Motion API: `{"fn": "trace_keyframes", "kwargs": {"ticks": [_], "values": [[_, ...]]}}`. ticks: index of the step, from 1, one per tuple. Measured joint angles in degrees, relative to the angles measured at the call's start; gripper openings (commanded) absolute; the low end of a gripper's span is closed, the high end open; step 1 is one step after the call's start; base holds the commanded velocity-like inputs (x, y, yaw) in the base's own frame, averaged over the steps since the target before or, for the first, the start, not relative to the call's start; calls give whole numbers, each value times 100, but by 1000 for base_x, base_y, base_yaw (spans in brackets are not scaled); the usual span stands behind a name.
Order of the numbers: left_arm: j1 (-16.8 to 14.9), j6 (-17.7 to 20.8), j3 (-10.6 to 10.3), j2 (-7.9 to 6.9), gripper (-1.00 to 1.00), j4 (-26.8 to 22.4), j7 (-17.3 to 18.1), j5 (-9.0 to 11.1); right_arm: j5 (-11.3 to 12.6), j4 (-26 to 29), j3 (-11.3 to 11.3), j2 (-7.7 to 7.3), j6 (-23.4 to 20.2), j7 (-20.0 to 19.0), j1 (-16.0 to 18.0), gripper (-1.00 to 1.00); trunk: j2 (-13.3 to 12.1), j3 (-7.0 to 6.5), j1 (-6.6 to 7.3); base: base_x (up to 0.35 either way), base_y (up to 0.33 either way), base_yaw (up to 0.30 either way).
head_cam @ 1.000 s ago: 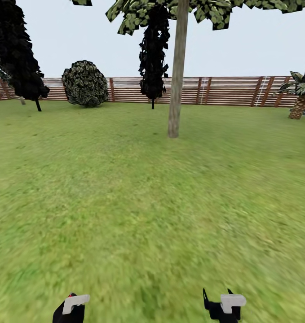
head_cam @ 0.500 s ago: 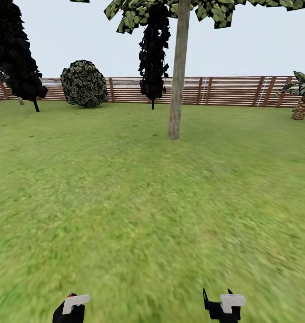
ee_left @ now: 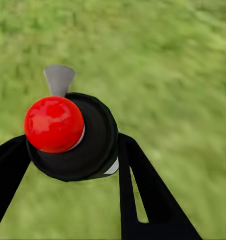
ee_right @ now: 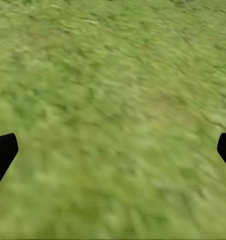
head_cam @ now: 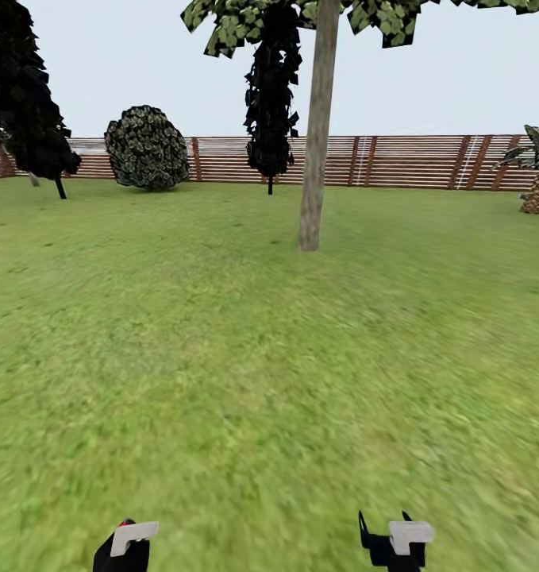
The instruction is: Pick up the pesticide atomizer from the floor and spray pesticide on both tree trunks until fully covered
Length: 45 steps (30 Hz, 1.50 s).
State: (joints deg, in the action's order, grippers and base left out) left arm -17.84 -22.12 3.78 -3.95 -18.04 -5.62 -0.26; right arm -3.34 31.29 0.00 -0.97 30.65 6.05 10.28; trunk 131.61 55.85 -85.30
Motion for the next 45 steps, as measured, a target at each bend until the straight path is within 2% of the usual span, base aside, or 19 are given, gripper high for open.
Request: {"fn": "trace_keyframes", "kwargs": {"ticks": [19, 29, 45], "values": [[0, 2, 0, 0, -100, 2, 0, -1, 0, 0, 0, 0, 1, 1, 0, 100, 0, 0, 0, 339, -4, 0], [0, -2, 2, 0, -100, 1, -2, 0, 0, 0, 0, 0, 3, -7, 0, 100, 0, -13, 0, 339, -80, -195], [0, -1, 3, 0, -100, 1, 0, 0, 0, 0, 0, 1, -3, -6, 0, 100, 0, -15, 0, 339, -86, -15]]}}
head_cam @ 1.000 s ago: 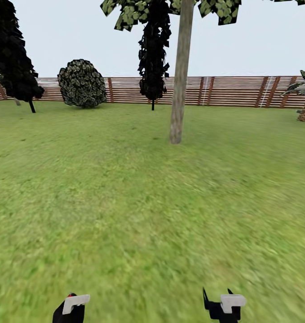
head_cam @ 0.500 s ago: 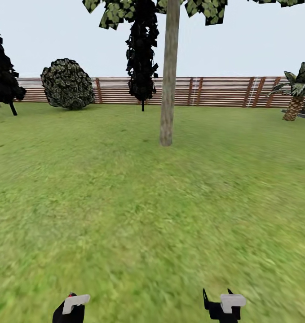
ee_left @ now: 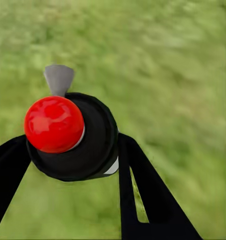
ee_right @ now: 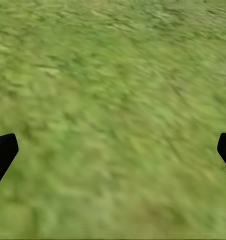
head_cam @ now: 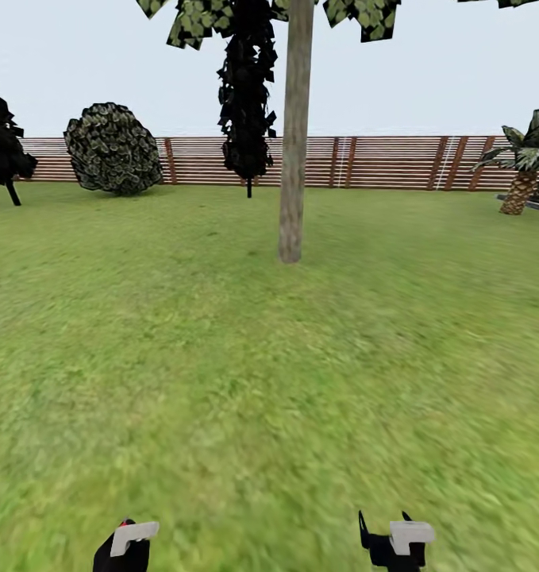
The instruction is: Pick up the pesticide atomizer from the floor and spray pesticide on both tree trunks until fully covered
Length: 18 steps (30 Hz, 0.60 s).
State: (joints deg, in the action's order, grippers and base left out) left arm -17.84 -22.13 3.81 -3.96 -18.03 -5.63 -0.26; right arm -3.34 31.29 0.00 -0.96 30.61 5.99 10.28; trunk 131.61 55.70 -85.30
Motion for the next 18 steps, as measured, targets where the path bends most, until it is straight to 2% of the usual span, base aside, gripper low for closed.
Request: {"fn": "trace_keyframes", "kwargs": {"ticks": [18], "values": [[0, -1, -2, 0, -100, 0, 0, 0, 0, 0, 0, -1, 4, 5, 0, 100, 0, 0, 0, 339, -88, 0]]}}
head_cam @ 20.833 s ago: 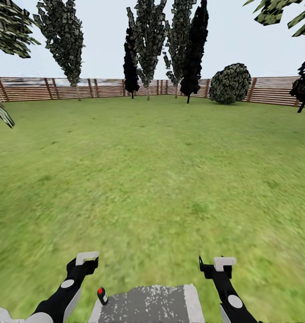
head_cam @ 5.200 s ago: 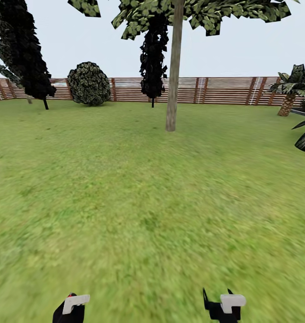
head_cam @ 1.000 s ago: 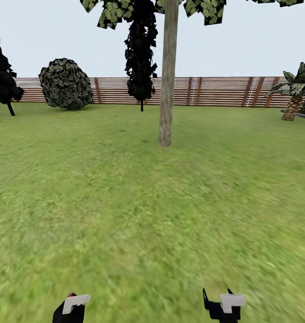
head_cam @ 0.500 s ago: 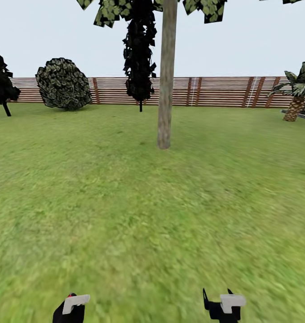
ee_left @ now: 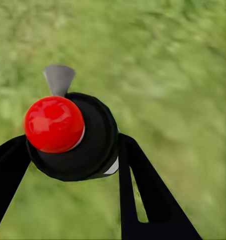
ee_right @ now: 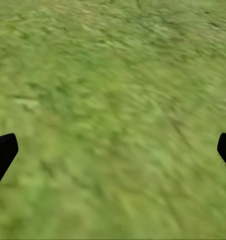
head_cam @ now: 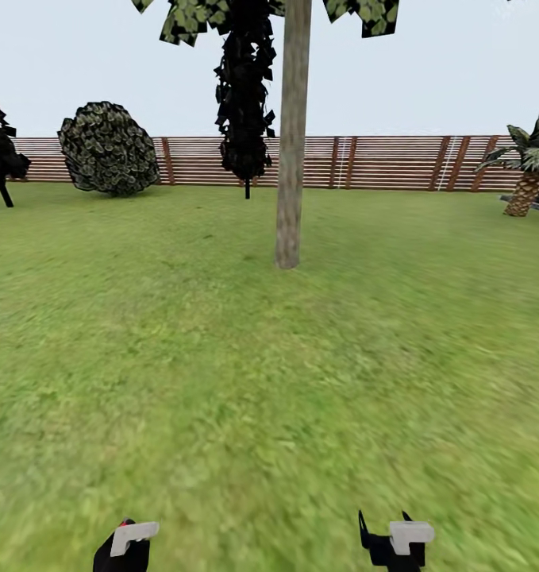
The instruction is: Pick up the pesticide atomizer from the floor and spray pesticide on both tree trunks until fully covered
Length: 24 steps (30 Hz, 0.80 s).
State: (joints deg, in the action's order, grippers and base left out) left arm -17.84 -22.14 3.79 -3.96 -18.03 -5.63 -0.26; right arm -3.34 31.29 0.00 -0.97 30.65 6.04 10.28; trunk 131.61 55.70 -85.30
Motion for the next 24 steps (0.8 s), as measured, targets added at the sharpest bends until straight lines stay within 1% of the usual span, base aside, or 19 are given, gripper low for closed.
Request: {"fn": "trace_keyframes", "kwargs": {"ticks": [24], "values": [[0, 2, 2, 0, -100, 2, 0, 0, 0, 0, 1, 0, -4, -1, 0, 100, 0, 0, 0, 339, -88, 0]]}}
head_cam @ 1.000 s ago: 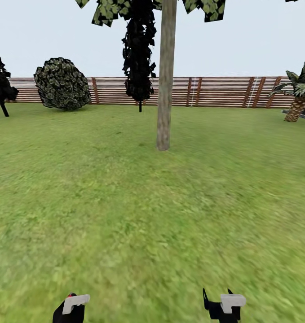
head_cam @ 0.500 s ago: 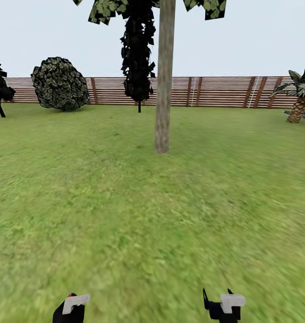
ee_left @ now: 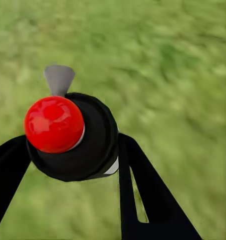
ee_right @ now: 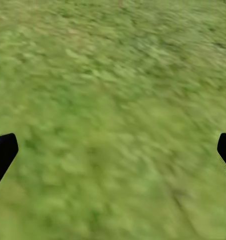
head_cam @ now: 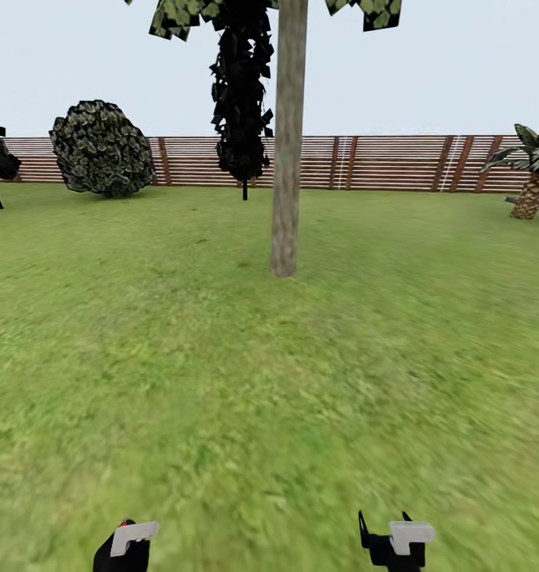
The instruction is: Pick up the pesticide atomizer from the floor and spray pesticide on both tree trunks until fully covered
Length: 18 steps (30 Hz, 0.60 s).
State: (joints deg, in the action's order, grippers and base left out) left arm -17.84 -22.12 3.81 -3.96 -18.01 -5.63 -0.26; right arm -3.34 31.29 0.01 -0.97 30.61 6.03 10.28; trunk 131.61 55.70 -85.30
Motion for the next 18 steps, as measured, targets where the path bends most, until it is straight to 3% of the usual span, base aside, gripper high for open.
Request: {"fn": "trace_keyframes", "kwargs": {"ticks": [18], "values": [[0, -1, 0, 0, -100, 0, 0, 0, 0, 0, 1, 0, -1, 0, 0, 100, 0, 0, 0, 339, -89, 0]]}}
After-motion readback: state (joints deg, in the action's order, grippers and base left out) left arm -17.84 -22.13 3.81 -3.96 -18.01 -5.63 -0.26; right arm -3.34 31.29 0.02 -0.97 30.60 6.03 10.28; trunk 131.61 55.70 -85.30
